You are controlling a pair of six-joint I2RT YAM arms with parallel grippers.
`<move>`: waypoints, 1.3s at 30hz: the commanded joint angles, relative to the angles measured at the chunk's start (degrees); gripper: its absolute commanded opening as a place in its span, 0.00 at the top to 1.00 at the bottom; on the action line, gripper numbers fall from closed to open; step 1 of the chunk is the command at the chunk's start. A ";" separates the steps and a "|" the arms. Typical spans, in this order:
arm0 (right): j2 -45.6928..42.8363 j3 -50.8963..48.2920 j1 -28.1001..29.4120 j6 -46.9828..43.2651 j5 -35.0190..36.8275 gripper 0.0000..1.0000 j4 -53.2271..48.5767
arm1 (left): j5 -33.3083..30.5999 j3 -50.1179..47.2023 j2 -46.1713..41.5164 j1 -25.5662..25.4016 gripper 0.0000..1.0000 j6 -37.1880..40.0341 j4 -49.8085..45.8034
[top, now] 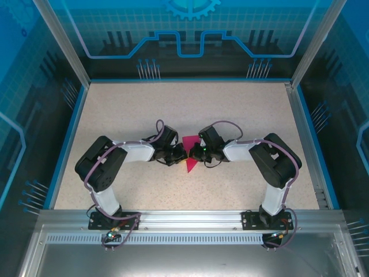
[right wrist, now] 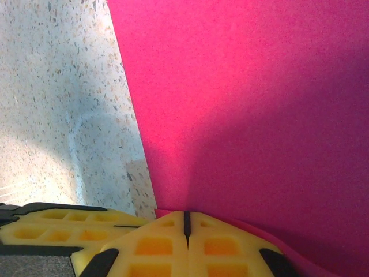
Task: Fold a paper plane with a square sheet of paper (pick it up from the middle)
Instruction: Third fold the triangle at the center of the table.
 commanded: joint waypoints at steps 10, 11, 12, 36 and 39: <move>-0.63 -0.99 -1.20 0.51 -3.21 1.00 -2.93 | -0.67 -1.87 0.98 0.65 1.00 -0.75 0.72; -1.13 -0.91 -1.31 0.08 -3.50 1.00 -2.73 | -0.77 -1.80 0.98 0.61 1.00 -0.63 0.04; -1.98 -1.10 -1.68 -0.45 -3.85 1.00 -2.09 | -0.92 -1.87 1.02 0.63 1.00 -0.48 -0.67; -7.19 -6.94 4.14 -6.72 -10.52 1.00 1.82 | -2.26 -2.75 1.14 0.50 1.00 0.07 -3.24; -5.89 -7.32 4.60 -5.86 -10.91 1.00 2.76 | -2.26 -2.97 0.92 0.44 1.00 -0.04 -3.33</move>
